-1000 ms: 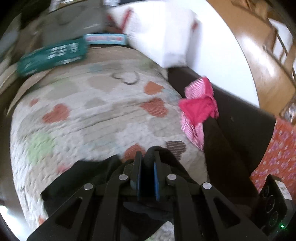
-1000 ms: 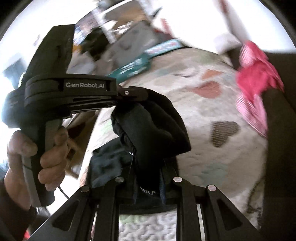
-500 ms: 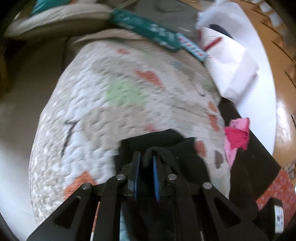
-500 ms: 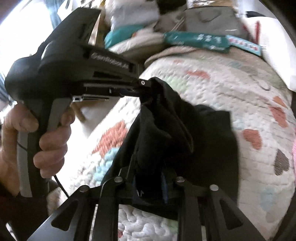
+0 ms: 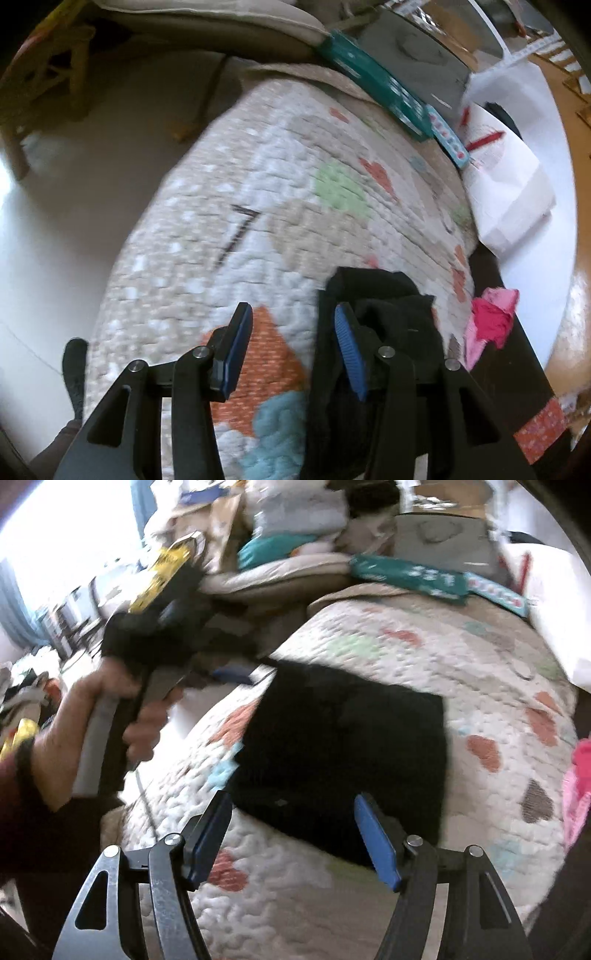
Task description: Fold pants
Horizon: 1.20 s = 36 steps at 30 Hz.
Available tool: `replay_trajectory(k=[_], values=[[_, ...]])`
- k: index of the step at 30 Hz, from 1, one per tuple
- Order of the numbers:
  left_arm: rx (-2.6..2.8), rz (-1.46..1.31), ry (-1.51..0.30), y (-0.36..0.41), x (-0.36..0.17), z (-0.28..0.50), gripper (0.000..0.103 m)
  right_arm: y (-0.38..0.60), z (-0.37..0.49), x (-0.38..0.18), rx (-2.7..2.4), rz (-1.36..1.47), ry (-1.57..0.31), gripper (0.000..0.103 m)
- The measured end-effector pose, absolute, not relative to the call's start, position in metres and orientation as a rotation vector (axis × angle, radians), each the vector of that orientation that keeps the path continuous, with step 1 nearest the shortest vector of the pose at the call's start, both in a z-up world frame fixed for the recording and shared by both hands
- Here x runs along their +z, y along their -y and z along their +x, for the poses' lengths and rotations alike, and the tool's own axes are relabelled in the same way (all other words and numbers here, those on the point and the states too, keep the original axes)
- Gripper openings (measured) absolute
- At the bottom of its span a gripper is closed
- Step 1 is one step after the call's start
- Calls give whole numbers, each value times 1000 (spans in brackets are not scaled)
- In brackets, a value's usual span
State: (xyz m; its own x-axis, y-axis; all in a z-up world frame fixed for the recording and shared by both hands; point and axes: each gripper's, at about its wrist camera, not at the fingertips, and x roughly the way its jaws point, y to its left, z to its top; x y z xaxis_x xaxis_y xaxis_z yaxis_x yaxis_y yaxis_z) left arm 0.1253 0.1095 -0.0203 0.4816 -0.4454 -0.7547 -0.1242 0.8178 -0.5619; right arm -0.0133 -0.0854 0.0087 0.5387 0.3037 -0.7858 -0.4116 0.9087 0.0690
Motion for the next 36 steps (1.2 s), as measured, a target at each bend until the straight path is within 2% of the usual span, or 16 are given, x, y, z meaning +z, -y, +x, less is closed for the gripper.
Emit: replay_trajectory(k=[6, 12, 14, 18, 21, 29, 36], values=[[-232, -706, -1023, -125, -13, 114, 45, 115, 15, 18, 293, -55, -890, 74], [-403, -673, -922, -85, 18, 95, 56, 151, 28, 11, 199, -3, -904, 74], [-414, -568, -944, -60, 19, 95, 56, 161, 33, 7, 180, 30, -914, 74], [-220, -356, -1131, -33, -17, 99, 56, 174, 50, 0, 157, 125, -940, 74], [-210, -414, -1198, -43, -32, 96, 60, 178, 61, -3, 146, 162, -944, 74], [-196, -408, -1214, -49, -33, 94, 64, 176, 107, -5, 140, 138, -953, 76], [-235, -482, -1196, -57, -33, 98, 67, 151, 179, -45, 97, 32, -1105, 80]])
